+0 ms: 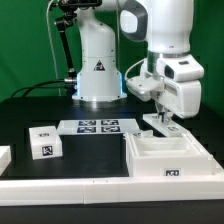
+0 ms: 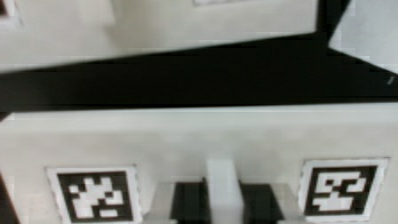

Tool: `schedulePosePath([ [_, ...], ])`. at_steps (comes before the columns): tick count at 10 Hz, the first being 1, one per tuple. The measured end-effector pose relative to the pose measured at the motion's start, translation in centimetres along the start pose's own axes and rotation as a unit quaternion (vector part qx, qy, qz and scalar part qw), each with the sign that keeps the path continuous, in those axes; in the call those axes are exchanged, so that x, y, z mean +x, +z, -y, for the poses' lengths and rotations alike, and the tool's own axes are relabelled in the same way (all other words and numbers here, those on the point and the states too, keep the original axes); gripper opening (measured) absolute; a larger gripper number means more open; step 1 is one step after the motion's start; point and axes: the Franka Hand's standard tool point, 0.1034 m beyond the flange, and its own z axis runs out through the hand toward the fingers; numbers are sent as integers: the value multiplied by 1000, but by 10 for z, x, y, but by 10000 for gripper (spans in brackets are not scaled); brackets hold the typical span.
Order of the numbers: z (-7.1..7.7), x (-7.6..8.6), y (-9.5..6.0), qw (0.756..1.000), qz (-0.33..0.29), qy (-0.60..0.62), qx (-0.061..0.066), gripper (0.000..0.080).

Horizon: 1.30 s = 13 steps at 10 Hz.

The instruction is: Assemble cabinet

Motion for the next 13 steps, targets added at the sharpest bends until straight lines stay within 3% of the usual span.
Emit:
schedulePosePath([
  [2,-3,-10,-16,1000,13,24,-5,71],
  [6,-2,-11,-12,1000,10,26,-2,71],
  [9,-29,-39,-21,998,12,53,-8,71],
  [10,-33,-46,-23,998,11,61,-11,71],
  [13,-31,-45,-21,998,11,63,-9,71],
])
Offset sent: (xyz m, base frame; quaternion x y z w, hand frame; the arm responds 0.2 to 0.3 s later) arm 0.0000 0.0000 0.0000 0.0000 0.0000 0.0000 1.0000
